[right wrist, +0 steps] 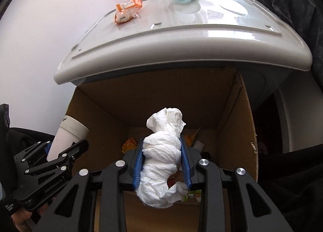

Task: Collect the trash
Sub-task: 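Drop the beige cup into the box with the left gripper while the right drops the tissue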

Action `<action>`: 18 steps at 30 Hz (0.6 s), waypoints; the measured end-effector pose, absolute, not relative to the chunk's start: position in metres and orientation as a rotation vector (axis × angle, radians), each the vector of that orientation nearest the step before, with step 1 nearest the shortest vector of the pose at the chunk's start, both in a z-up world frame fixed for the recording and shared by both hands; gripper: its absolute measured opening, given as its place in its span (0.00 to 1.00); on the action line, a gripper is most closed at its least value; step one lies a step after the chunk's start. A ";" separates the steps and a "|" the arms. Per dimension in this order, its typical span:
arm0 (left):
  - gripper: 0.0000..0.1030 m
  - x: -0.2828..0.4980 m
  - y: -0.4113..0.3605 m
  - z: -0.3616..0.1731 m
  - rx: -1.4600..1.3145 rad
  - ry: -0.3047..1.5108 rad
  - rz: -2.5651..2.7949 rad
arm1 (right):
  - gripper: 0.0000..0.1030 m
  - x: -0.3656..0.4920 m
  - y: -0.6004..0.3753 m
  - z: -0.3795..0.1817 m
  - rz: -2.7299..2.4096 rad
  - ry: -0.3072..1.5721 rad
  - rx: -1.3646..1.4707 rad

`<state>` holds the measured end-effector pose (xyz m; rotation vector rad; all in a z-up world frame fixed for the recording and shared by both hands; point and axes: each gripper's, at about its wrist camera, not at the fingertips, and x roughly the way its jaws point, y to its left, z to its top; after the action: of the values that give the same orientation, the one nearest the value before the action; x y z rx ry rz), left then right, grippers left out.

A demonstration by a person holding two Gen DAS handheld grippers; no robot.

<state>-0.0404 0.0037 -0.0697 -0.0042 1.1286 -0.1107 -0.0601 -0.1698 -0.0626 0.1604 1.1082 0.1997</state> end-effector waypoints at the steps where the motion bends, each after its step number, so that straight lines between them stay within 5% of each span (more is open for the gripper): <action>1: 0.51 -0.040 0.002 -0.071 -0.002 1.139 -0.105 | 0.49 -0.058 -0.169 -0.063 0.189 1.112 0.159; 2: 0.68 -0.039 0.002 -0.072 -0.005 1.152 -0.097 | 0.63 -0.056 -0.170 -0.063 0.175 1.108 0.162; 4: 0.76 -0.038 0.004 -0.071 -0.012 1.142 -0.067 | 0.63 -0.057 -0.175 -0.060 0.160 1.089 0.181; 18: 0.76 -0.041 0.006 -0.070 -0.019 1.137 -0.052 | 0.63 -0.058 -0.190 -0.058 0.124 1.085 0.245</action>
<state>-0.0405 0.0061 -0.0697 -0.0190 1.1369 -0.0524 -0.0576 -0.1905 -0.0578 0.2453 1.0849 0.1241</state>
